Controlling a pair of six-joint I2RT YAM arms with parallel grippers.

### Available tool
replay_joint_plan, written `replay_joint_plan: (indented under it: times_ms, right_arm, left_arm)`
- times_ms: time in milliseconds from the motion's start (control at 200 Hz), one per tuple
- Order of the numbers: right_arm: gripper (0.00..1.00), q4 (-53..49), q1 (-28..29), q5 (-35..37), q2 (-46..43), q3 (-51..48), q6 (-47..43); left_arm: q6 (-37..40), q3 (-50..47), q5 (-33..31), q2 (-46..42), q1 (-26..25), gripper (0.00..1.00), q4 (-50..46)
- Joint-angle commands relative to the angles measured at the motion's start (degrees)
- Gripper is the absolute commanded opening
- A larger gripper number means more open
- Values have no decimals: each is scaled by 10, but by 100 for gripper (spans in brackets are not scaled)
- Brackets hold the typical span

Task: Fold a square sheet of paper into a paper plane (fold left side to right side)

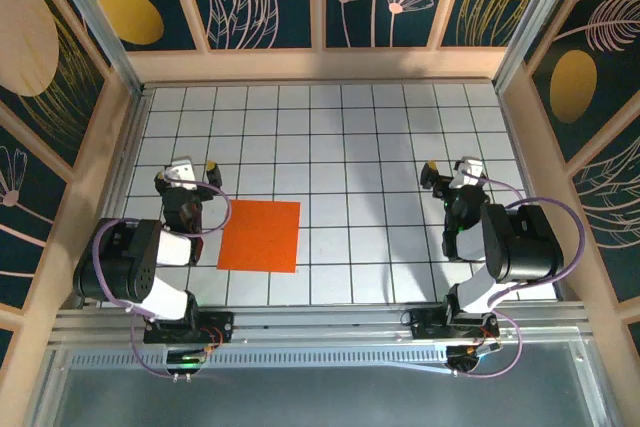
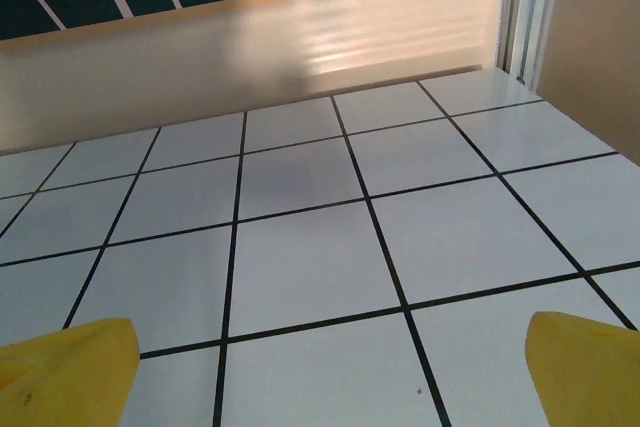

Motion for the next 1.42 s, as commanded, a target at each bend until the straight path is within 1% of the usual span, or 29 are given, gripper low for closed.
replay_joint_plan:
  times_ms: [0, 1056, 1131, 1191, 1251, 1336, 1416]
  right_arm:
    - [99, 8, -1, -5, -6, 10, -8]
    - [99, 7, -7, -10, -12, 8, 1]
    - [99, -10, -8, 3, -34, 8, 5]
    - [99, -40, -8, 10, -68, 9, 7]
    - [99, -94, -8, 17, -110, 15, 12]
    - [99, -209, -8, 23, -175, 46, 35]
    - [99, -326, -8, 20, -222, 80, 66]
  left_arm:
    - [-8, 7, -6, 2, 4, 99, 26]
    - [-9, 5, -9, -3, 4, 99, 28]
    - [-6, 19, -8, -34, 4, 99, -22]
    - [-6, 40, -7, -73, 4, 99, -94]
    - [-15, 64, -19, -112, 4, 99, -169]
    - [-68, 121, -64, -157, 4, 99, -314]
    - [-137, 173, -69, -181, 4, 99, -436]
